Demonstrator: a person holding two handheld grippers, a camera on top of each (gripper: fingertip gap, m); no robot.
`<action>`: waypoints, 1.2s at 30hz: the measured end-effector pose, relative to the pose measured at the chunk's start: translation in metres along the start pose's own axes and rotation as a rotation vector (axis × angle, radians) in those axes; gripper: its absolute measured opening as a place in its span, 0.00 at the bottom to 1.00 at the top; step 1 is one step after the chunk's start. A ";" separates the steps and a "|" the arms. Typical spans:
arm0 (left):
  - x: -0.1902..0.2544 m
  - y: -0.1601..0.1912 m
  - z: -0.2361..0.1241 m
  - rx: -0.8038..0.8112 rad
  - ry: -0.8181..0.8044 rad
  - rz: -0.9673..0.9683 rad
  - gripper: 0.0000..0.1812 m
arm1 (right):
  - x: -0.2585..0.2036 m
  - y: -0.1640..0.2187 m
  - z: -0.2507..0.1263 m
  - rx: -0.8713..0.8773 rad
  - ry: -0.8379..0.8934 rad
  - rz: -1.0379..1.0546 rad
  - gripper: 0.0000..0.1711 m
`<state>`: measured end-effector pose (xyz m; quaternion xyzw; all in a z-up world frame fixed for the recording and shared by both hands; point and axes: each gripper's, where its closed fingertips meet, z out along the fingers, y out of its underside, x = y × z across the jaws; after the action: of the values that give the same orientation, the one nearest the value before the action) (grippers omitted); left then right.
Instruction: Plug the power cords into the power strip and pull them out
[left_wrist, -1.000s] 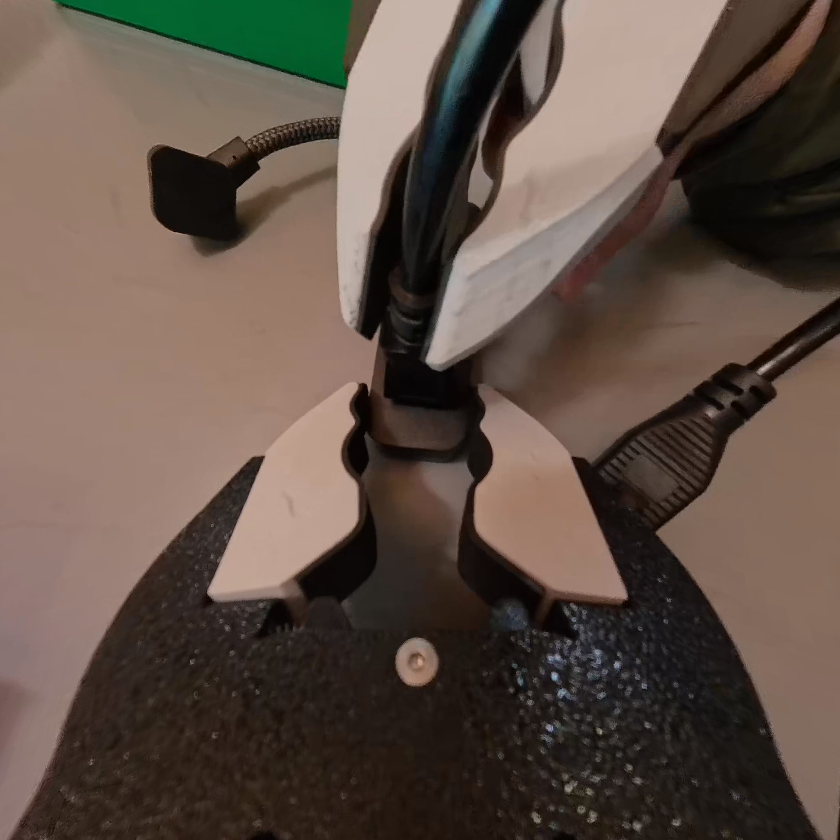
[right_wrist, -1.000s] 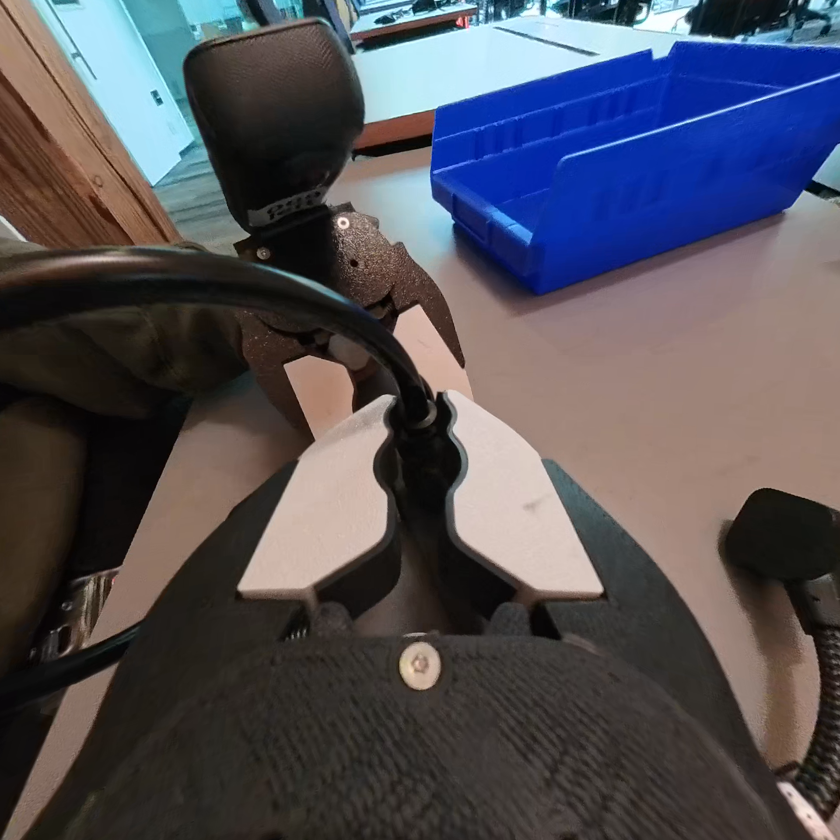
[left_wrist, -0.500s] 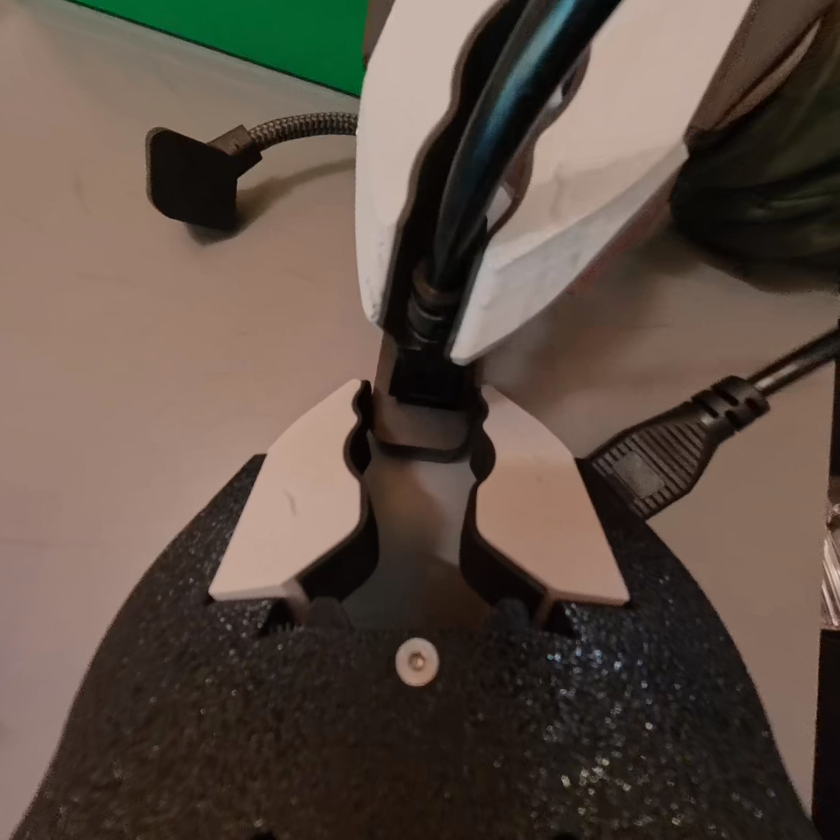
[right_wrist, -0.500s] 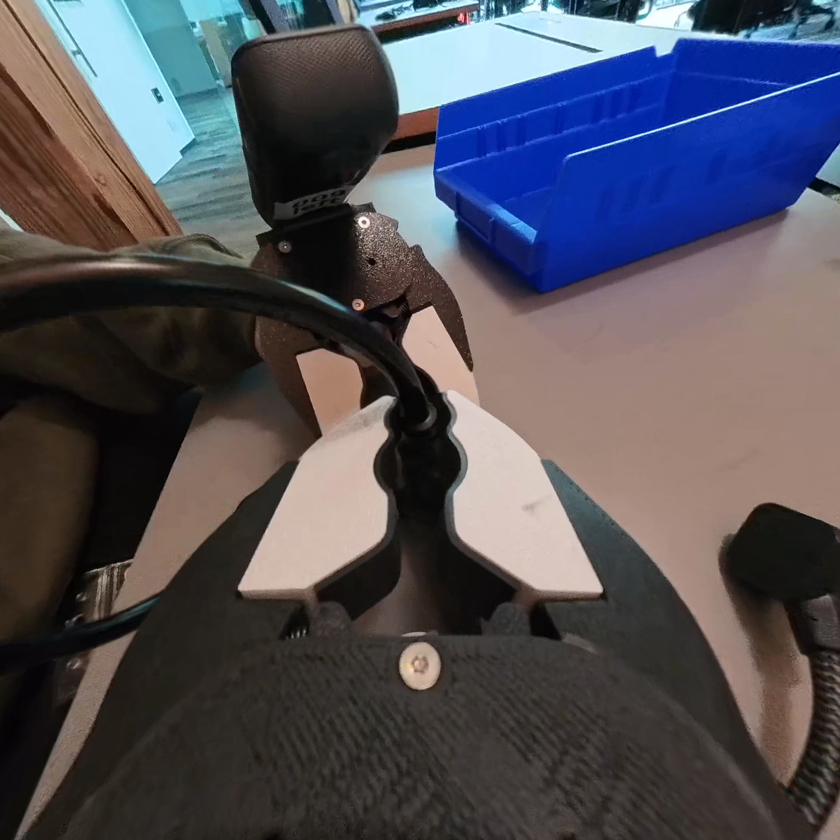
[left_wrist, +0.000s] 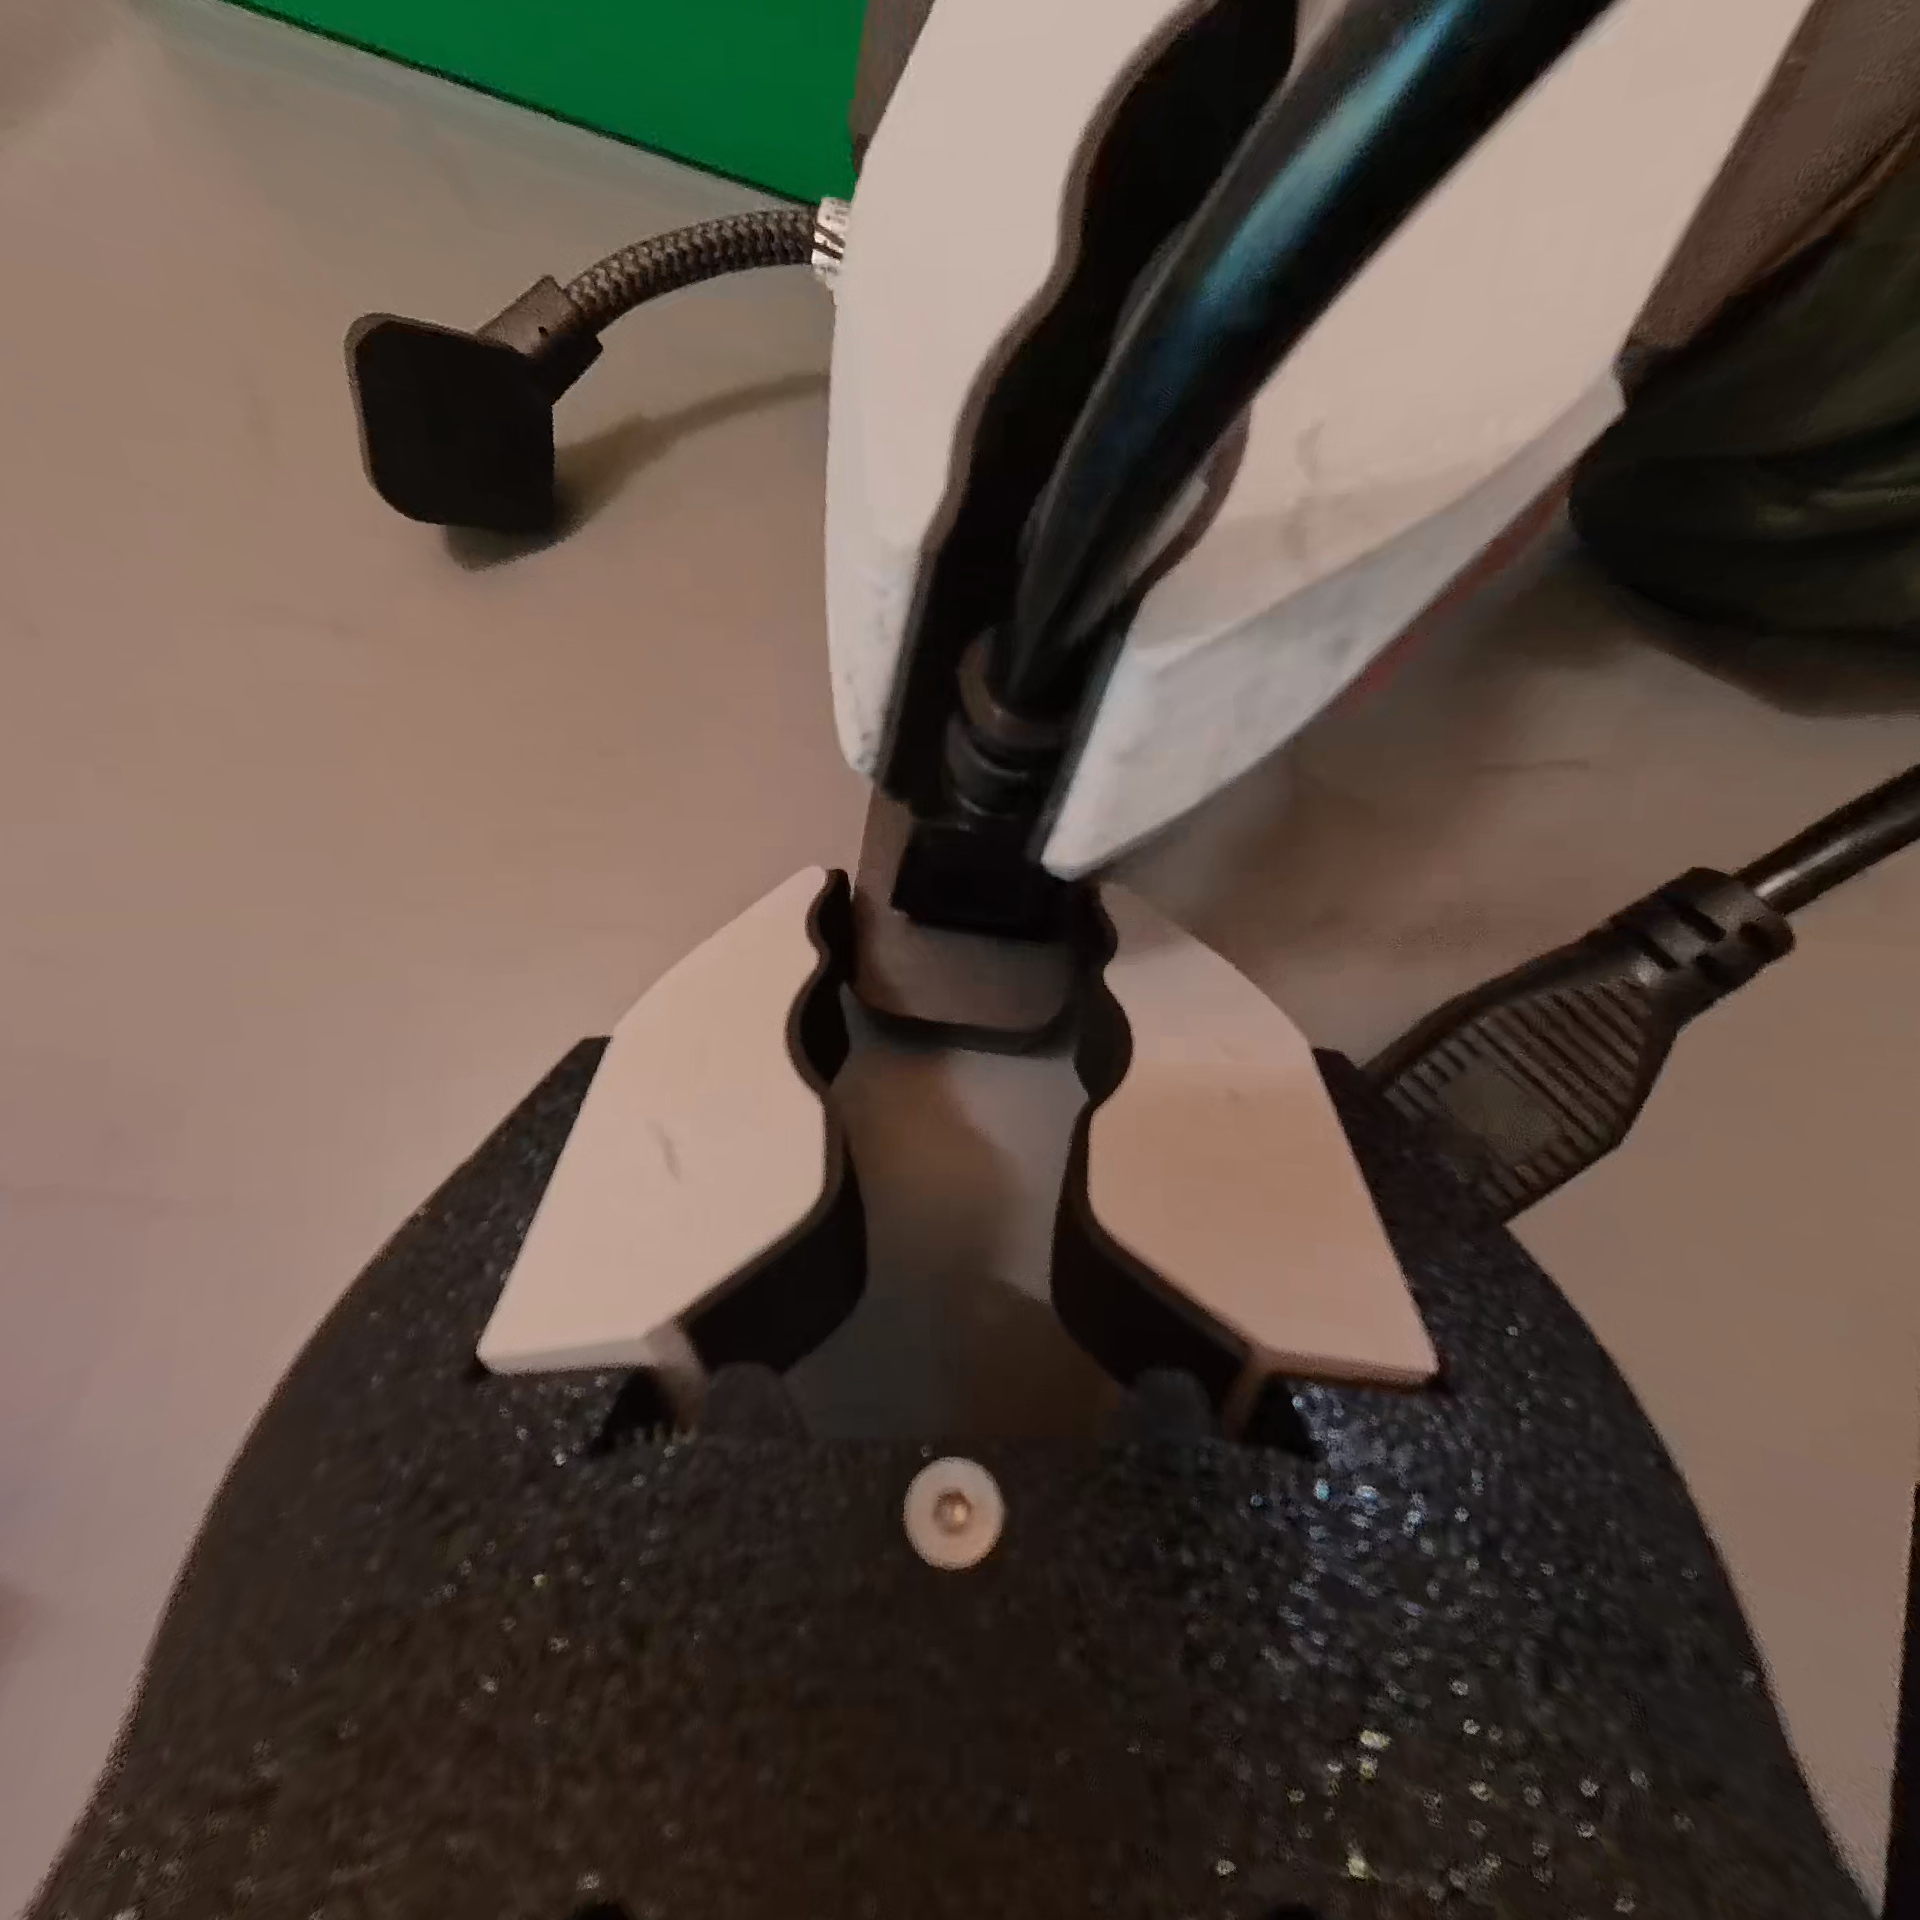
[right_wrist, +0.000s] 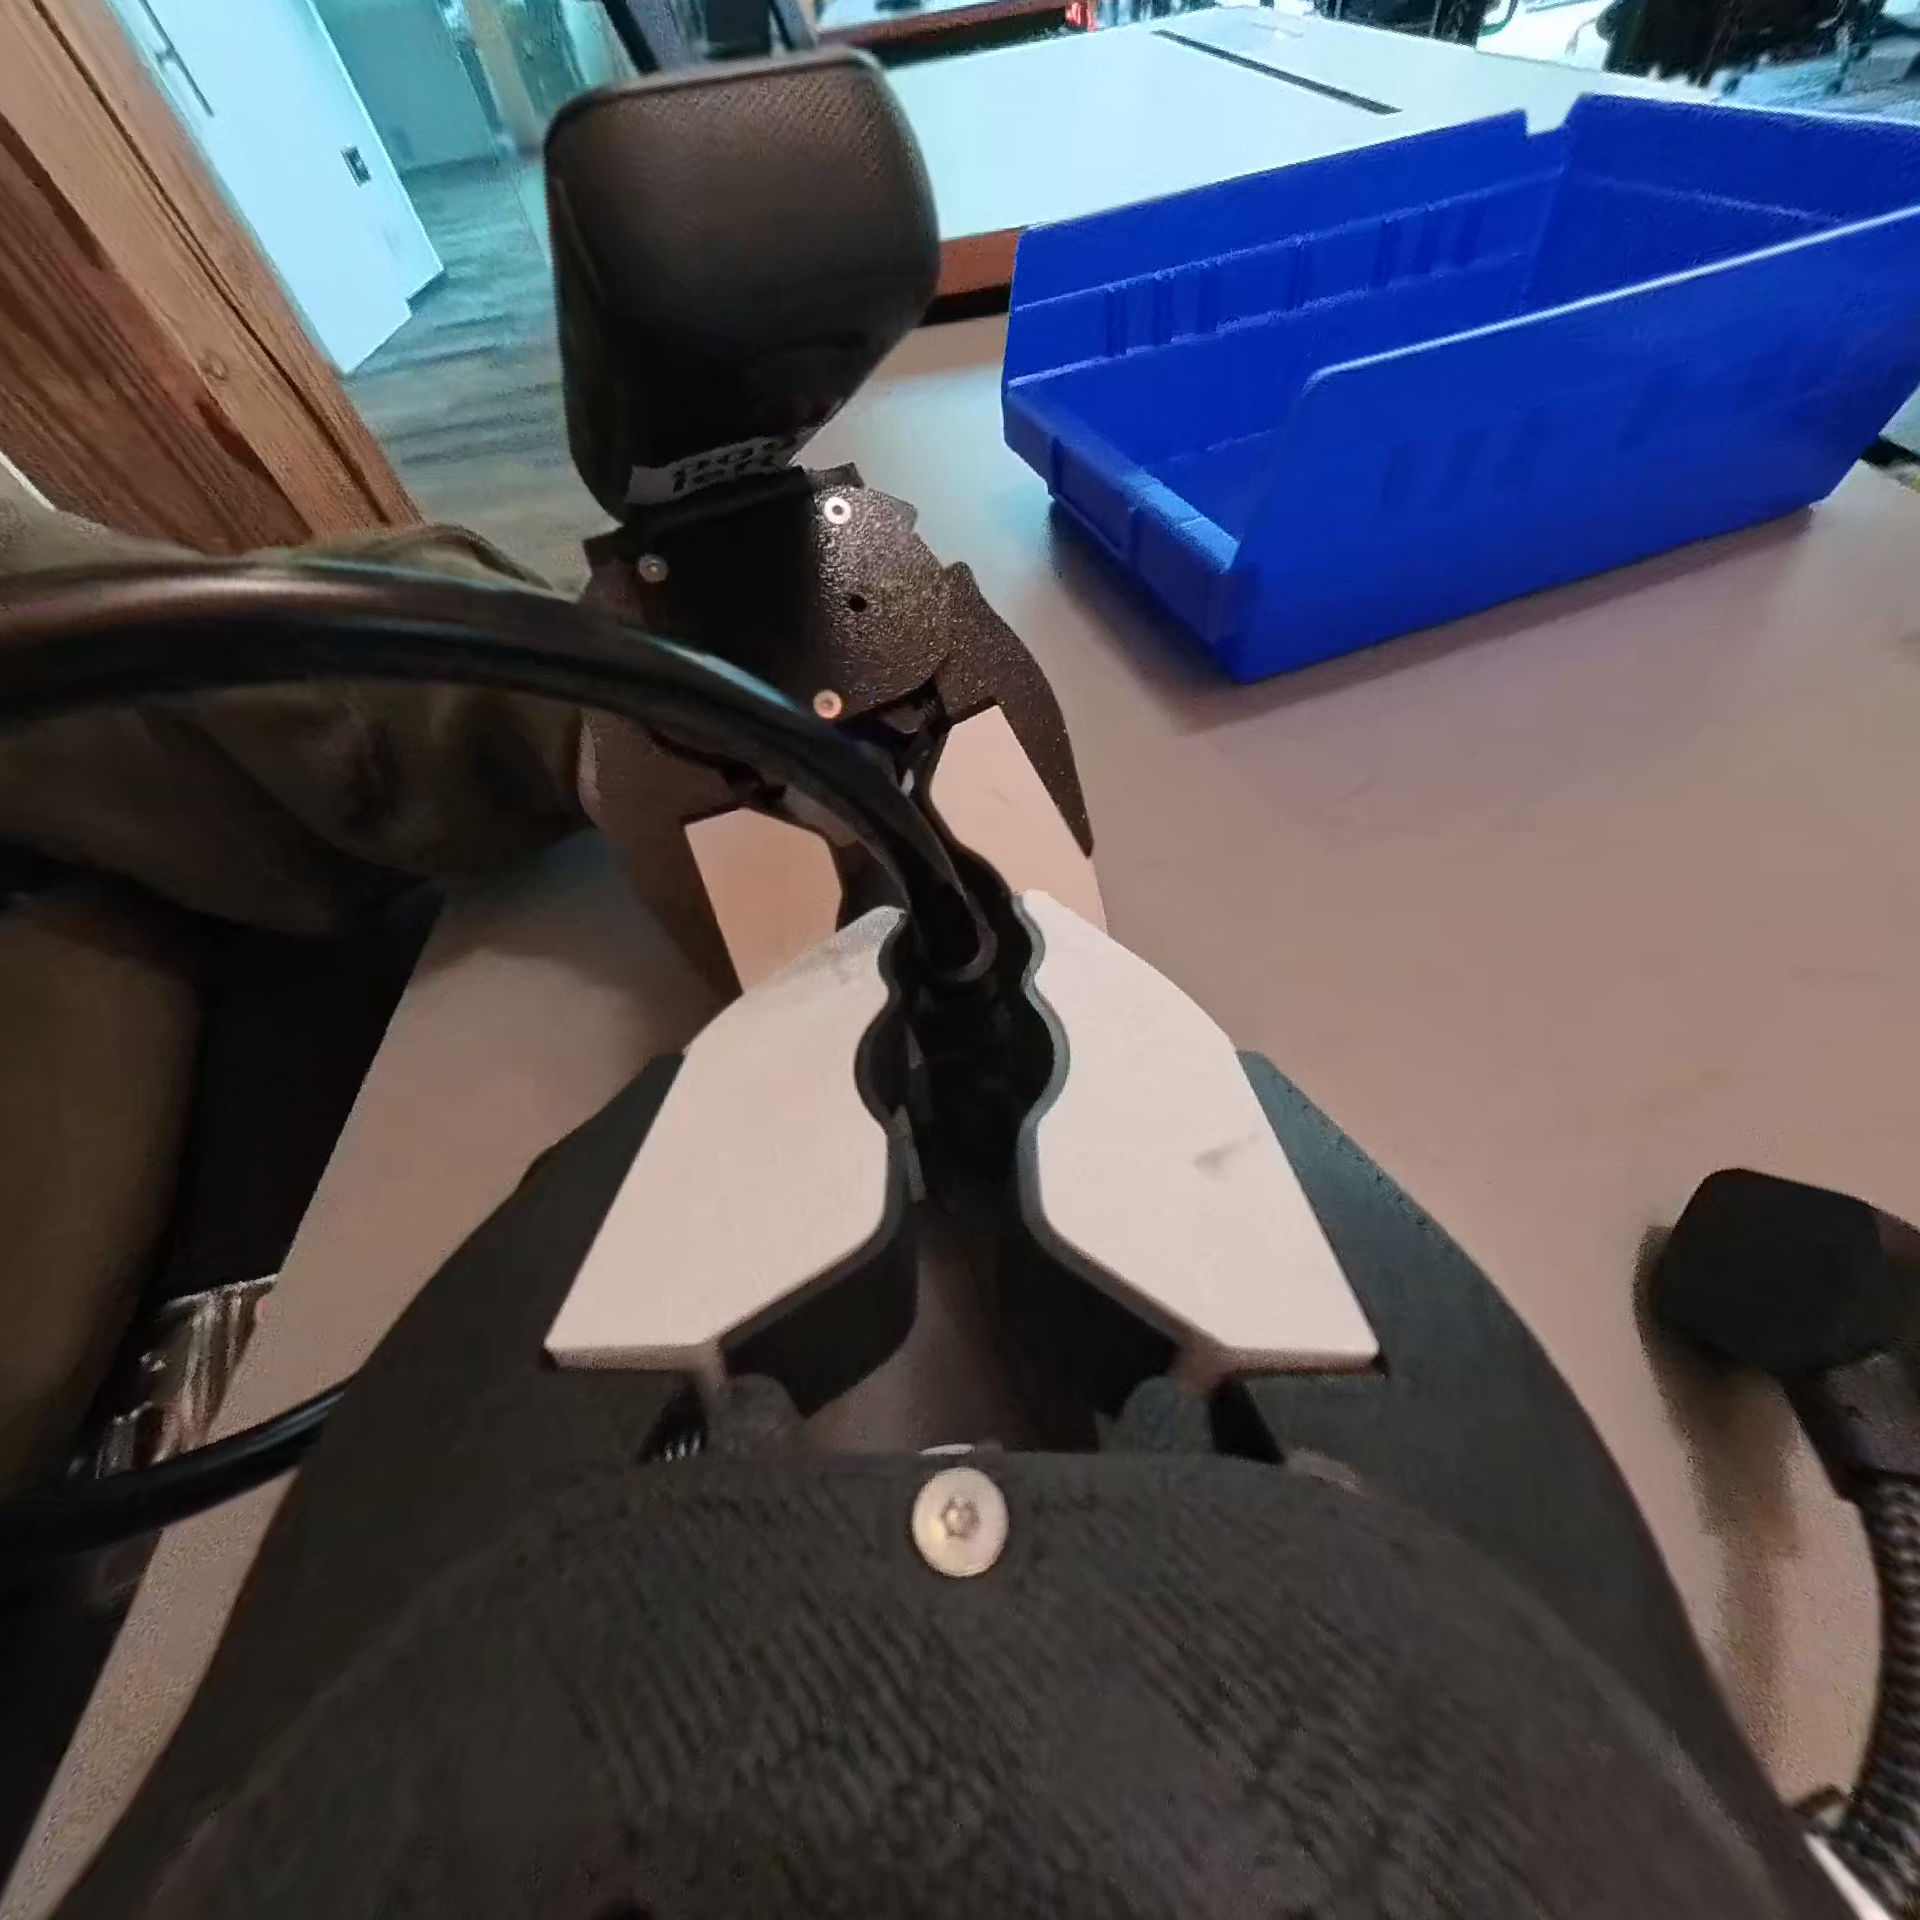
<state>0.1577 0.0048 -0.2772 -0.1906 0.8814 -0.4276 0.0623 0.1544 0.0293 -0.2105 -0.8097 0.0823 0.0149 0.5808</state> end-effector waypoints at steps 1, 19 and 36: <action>0.001 0.000 0.000 0.001 0.006 0.003 0.23 | 0.000 0.001 -0.001 -0.020 0.012 -0.027 0.08; 0.001 -0.001 -0.002 0.010 -0.008 0.028 0.23 | -0.008 -0.002 0.001 0.038 -0.038 -0.029 0.08; 0.001 0.000 -0.002 0.002 0.015 0.014 0.23 | 0.007 -0.002 -0.003 0.036 -0.014 0.061 0.08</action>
<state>0.1563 0.0060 -0.2759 -0.1814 0.8827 -0.4295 0.0590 0.1615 0.0258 -0.2086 -0.7961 0.1032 0.0369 0.5951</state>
